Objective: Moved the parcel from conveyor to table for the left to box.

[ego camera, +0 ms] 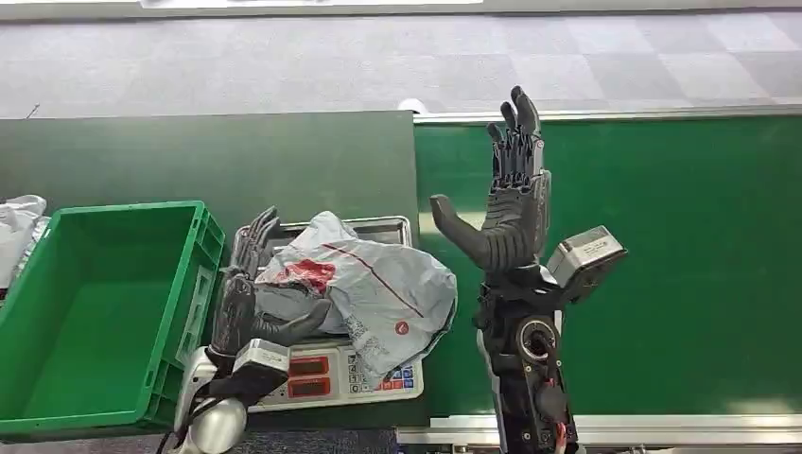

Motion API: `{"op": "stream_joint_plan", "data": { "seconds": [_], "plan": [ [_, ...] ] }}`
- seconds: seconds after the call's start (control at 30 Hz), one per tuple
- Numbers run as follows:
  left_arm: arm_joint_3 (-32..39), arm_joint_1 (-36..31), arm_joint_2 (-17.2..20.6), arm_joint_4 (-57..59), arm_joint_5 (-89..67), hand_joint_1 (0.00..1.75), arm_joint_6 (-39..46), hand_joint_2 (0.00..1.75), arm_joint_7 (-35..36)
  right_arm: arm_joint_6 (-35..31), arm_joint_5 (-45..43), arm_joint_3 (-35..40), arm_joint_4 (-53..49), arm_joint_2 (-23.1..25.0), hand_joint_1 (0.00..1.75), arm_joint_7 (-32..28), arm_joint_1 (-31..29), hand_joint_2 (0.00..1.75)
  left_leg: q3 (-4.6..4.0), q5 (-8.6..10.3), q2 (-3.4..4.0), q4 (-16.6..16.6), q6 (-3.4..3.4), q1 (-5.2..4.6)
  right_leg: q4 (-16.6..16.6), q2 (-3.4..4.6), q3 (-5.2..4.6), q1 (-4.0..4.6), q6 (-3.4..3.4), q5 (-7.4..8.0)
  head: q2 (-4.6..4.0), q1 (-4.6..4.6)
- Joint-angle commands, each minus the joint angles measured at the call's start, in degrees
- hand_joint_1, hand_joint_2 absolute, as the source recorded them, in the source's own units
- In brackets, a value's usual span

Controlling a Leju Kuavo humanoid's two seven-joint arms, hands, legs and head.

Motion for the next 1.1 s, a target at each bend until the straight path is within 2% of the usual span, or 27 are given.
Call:
{"op": "stream_joint_plan", "data": {
  "seconds": [0.03, 0.13, 0.37, 0.5, 0.8, 0.83, 0.9, 0.93, 0.97, 1.0, 1.1],
  "plan": [
    [-7.03, -7.67, -1.08, 17.96, 2.43, 0.00, -2.27, 1.75, 0.97, 0.37, 0.59, 2.90, 0.77, -1.80, 0.00, -0.37, -0.34, 1.75, 0.12, 0.10, -0.30, -0.13, 0.04, -0.02, -0.13, -0.29, 0.22, -0.02, 0.00, 0.01, 0.00, -0.02],
    [-7.10, -7.99, -1.19, 18.38, 2.49, 0.00, -2.19, 1.75, 0.91, 0.36, 0.61, 2.96, 0.78, -1.75, 0.00, -0.39, -0.37, 1.75, 0.11, 0.08, -0.22, -0.12, 0.05, -0.01, -0.14, -0.18, 0.20, -0.01, 0.01, 0.04, 0.00, 0.00],
    [-9.33, -17.59, -2.95, 36.03, -0.42, 0.00, -1.58, 1.75, 3.80, 0.46, 0.94, 3.40, -3.16, -0.84, 0.00, -1.51, -0.70, 1.75, 0.06, 0.08, -0.31, -0.05, 0.02, -0.03, -0.05, -0.27, 0.16, -0.02, 0.00, 0.00, 0.00, 0.00],
    [-12.38, -20.69, -3.02, 46.07, 0.80, 0.00, -7.83, 1.75, -1.12, 1.57, 1.09, 3.46, -2.53, -0.53, 0.00, -1.46, -1.24, 1.75, 0.12, 0.05, -0.20, -0.07, 0.02, -0.04, -0.06, -0.15, 0.20, -0.04, 0.01, 0.01, 0.00, 0.00],
    [-15.83, -24.06, -3.37, 56.58, -2.26, 0.03, -7.07, 1.75, -3.25, 1.54, 1.73, 2.90, -3.32, -1.01, 0.00, -1.83, -0.69, 1.75, 0.16, 0.03, -0.15, -0.06, 0.02, -0.03, -0.05, -0.09, 0.23, -0.03, 0.01, 0.01, 0.00, 0.00],
    [-15.83, -24.06, -3.37, 56.58, -2.26, 0.10, -7.07, 1.75, -3.25, 1.54, 1.73, 2.90, -3.32, -1.01, 0.00, -1.83, -0.69, 1.75, 0.18, 0.05, -0.12, -0.10, 0.03, -0.01, -0.11, -0.07, 0.27, -0.01, 0.00, 0.04, 0.00, 0.00],
    [-15.67, -24.38, -3.30, 57.27, -2.17, 0.42, -6.94, 1.75, -3.01, 1.56, 1.73, 2.58, -3.79, -1.08, 0.00, -1.78, -0.48, 1.75, 0.15, 0.02, -0.09, -0.05, 0.02, -0.02, -0.05, -0.04, 0.23, -0.02, 0.01, 0.02, 0.00, -0.02],
    [-15.62, -24.40, -3.19, 57.35, -2.22, 0.63, -6.79, 1.75, -2.96, 1.56, 1.72, 2.51, -3.85, -1.11, 0.00, -1.78, -0.50, 1.75, 0.19, 0.05, -0.10, -0.11, 0.03, -0.01, -0.12, -0.06, 0.29, -0.01, 0.00, 0.05, 0.00, 0.00],
    [-15.57, -24.44, -3.07, 57.53, -2.21, 1.17, -6.75, 1.75, -2.95, 1.56, 1.72, 2.36, -4.00, -1.18, 0.00, -1.77, -0.41, 1.75, 0.17, 0.04, -0.09, -0.08, 0.03, -0.01, -0.10, -0.04, 0.27, -0.01, 0.00, 0.05, 0.00, -0.02],
    [-15.10, -24.51, -3.08, 57.93, -1.88, 1.27, -6.54, 1.75, -2.93, 1.58, 1.72, 2.10, -4.29, -1.09, 0.00, -1.77, -0.17, 1.75, 0.20, 0.02, -0.08, -0.05, 0.02, -0.02, -0.07, -0.04, 0.29, -0.03, 0.01, 0.03, 0.00, 0.00],
    [-14.47, -24.54, -2.95, 58.05, -1.53, 1.43, -6.17, 1.75, -2.95, 1.57, 1.72, 1.85, -4.61, -1.12, 0.00, -1.77, 0.05, 1.75, 0.28, 0.02, -0.06, -0.06, 0.02, -0.02, -0.07, -0.04, 0.38, -0.02, 0.01, 0.04, 0.00, 0.00]
  ]
}}
